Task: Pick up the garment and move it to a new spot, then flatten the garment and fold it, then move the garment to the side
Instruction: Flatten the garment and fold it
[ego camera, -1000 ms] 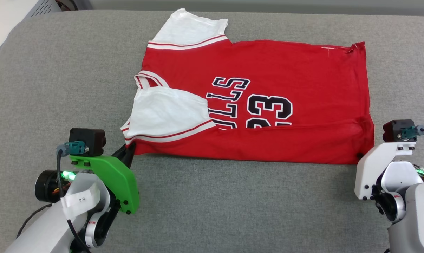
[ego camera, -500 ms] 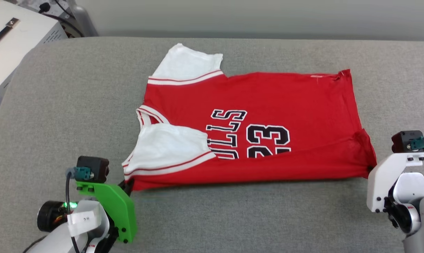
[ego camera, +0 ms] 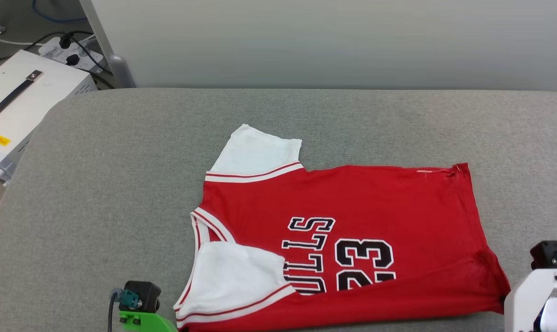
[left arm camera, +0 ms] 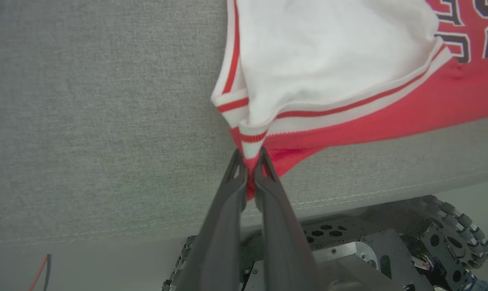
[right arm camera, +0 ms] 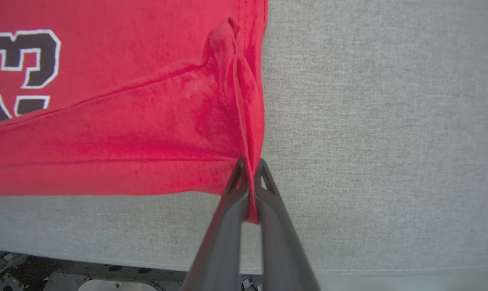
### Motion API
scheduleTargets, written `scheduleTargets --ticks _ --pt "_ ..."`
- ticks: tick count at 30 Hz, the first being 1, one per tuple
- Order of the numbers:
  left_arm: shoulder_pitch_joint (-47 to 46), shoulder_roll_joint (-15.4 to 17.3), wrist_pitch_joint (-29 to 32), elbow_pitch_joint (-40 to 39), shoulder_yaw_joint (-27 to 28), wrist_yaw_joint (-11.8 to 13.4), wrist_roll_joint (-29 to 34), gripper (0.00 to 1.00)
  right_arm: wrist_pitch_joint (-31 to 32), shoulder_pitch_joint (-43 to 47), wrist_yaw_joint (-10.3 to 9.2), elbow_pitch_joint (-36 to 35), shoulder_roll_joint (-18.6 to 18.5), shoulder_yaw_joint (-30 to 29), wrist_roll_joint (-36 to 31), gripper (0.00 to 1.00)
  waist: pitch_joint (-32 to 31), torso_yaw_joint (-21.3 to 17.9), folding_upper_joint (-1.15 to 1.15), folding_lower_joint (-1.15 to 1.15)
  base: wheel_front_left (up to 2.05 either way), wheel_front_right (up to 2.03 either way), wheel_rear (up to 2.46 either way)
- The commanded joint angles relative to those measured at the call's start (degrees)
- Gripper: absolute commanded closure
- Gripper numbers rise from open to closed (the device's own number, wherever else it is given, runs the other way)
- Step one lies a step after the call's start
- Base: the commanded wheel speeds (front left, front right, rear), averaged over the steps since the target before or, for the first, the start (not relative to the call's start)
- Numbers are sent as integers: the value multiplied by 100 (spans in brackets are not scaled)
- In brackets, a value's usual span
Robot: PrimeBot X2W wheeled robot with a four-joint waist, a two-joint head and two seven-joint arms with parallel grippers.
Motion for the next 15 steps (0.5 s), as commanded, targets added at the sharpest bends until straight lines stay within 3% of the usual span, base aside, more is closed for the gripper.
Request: scheduleTargets --ticks 1,9,10,15 --pt "119 -13 -26 95 -2 28 -83 100 27 185 -5 -71 9 -25 40 100 -27 -33 68 0 0 0 0" --pt "137 -304 -317 677 -20 -198 -165 98 -139 412 -5 84 204 7 -4 100 11 -68 68 0 0 0 0" --pt "108 -331 -399 722 -1 -205 -134 2 -168 409 -5 95 194 14 -34 2 11 -63 68 0 0 0 0" --pt "-8 -406 -655 866 19 -301 -17 0 -355 308 -5 113 225 20 -65 0 -43 -36 68 0 0 0 0"
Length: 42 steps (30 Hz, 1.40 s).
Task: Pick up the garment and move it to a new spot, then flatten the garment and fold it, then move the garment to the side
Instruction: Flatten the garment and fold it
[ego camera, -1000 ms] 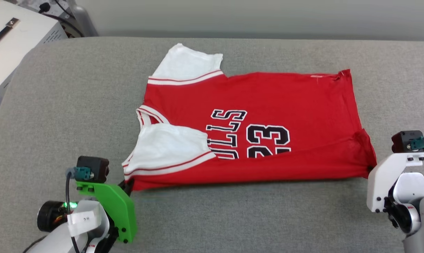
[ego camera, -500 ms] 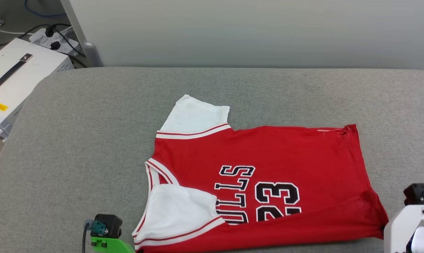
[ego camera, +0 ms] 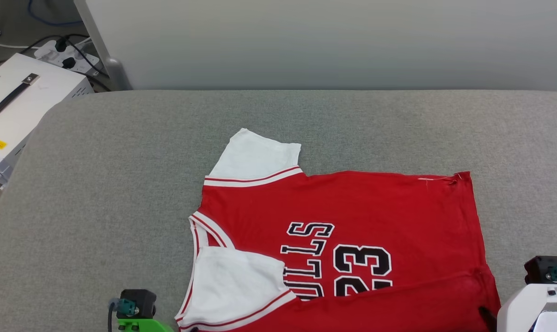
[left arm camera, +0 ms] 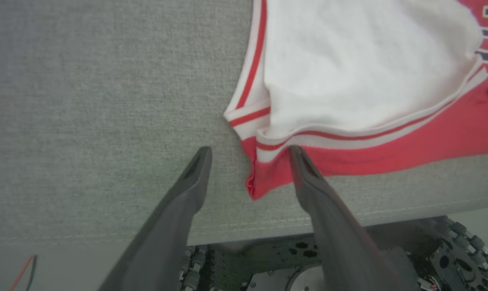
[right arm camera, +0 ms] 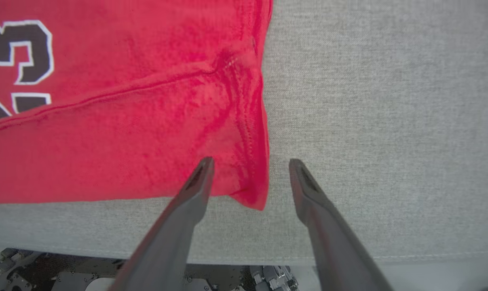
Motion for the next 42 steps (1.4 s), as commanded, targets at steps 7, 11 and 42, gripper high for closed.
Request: scheduleTargets --ticks 7,11,42 --pt "-363 -107 -1094 -154 375 -105 462 0 -852 -392 -5 -298 -136 38 -28 0 -157 55 68 0 0 0 0" --pt "-529 -200 -1928 -211 602 -212 716 0 -1686 -663 -5 -519 -187 111 -113 0 -229 82 68 0 0 0 0" --pt "-3 -2136 -2961 -128 2689 -1744 3158 0 -4854 -759 -5 -75 330 774 -140 0 -190 86 68 0 0 0 0"
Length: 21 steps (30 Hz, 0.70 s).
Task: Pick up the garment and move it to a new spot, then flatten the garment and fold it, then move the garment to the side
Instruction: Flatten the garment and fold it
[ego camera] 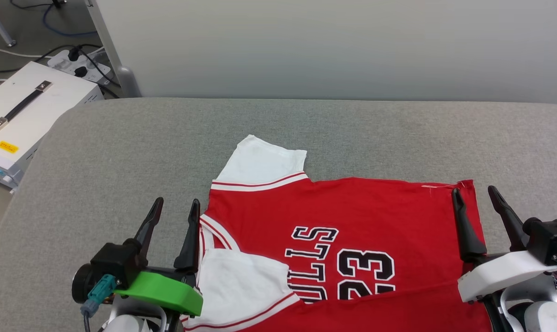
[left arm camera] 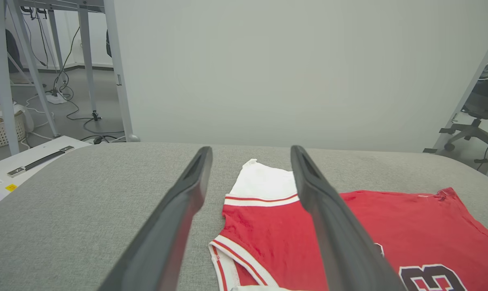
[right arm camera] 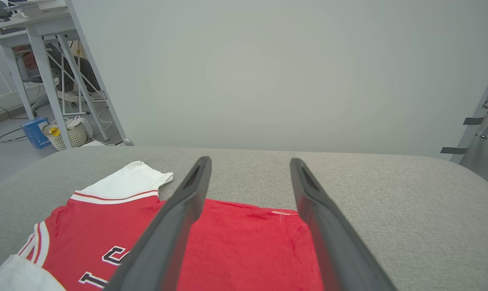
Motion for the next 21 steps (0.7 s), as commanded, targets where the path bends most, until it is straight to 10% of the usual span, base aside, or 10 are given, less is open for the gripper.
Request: scheduleTargets --ticks 1,12,21 --pt "82 -68 -32 29 81 -71 76 0 -48 13 -4 15 -6 19 10 0 29 -24 68 0 0 0 0" --pt "-546 -110 131 514 108 -510 363 0 -24 -236 -4 -134 -56 155 15 0 661 -282 68 0 0 0 0" --pt "-2489 520 1761 791 -246 -738 82 0 -200 -694 -4 -173 74 399 14 0 1630 -913 68 0 0 0 0"
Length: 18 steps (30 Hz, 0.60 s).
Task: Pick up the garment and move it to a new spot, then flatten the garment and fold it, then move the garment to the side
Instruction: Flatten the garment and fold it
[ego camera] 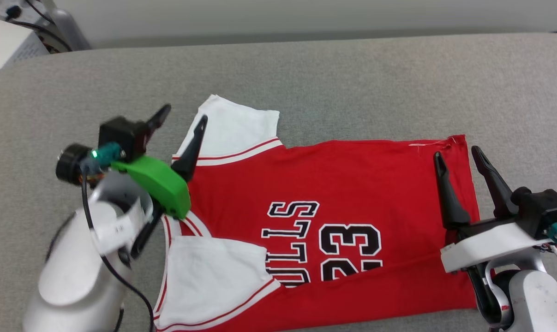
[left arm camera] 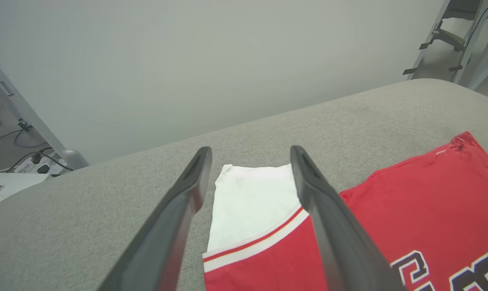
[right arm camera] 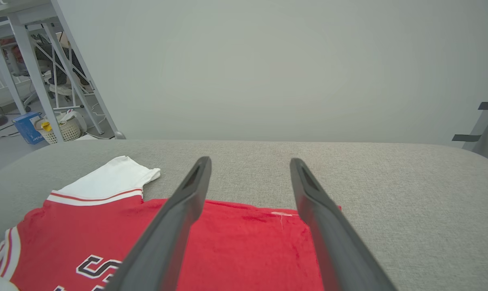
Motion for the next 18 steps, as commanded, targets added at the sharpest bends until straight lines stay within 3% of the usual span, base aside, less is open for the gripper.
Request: scheduleTargets --ticks 1,6,10,18 --pt "-393 129 304 88 -38 -32 -156 0 -77 -146 -4 17 28 36 14 0 620 -519 69 0 0 0 0" --pt "-1580 782 1833 461 -696 -53 -634 0 -292 -401 -4 209 102 208 54 0 1071 -840 69 0 0 0 0" --pt "-2319 1274 2709 761 -1198 -55 -1193 0 -476 -616 -4 435 150 383 19 0 1412 -1052 69 0 0 0 0" --pt "-3306 1791 3994 1670 -1517 -56 -2178 0 -758 -972 -4 795 236 668 150 0 1806 -1369 69 0 0 0 0"
